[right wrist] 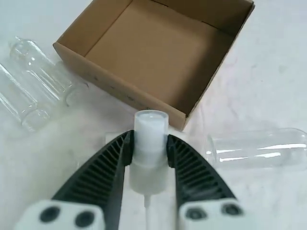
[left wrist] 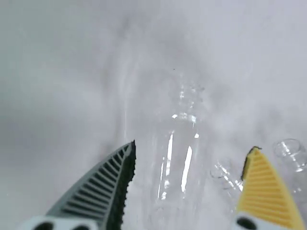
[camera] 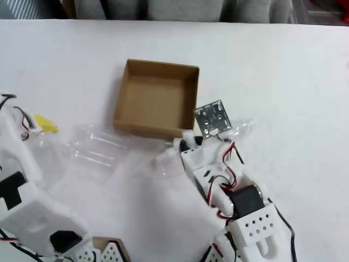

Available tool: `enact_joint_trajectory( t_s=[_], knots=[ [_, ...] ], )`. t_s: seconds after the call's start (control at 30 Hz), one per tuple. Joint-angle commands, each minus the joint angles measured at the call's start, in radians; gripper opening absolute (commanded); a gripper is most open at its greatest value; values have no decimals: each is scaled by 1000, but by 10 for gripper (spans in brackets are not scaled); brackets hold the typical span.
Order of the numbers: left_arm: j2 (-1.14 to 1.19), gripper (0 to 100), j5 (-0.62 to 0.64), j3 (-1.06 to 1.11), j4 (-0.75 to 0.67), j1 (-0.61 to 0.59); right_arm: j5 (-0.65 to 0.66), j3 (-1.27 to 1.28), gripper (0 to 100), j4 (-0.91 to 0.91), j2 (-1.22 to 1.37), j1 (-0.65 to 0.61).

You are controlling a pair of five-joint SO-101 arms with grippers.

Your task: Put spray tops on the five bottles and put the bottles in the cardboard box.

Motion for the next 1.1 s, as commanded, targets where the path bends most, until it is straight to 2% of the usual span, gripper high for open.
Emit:
enact_joint_trajectory(
  t_s=[0.0, 0.23, 0.73, 1.07],
  knots=[
    [-74, 343, -2, -32, 31, -8, 14, -8, 15, -13, -10, 1],
    [-70, 270, -3, -15, -11, -8, 14, -3, 15, -13, -10, 1],
    [85, 268, -9, -6, -68, 30, 14, 9, 15, -19, -18, 1],
    [-19, 268, 32, 224, -273, 62, 14, 11, 15, -19, -18, 2]
  ],
)
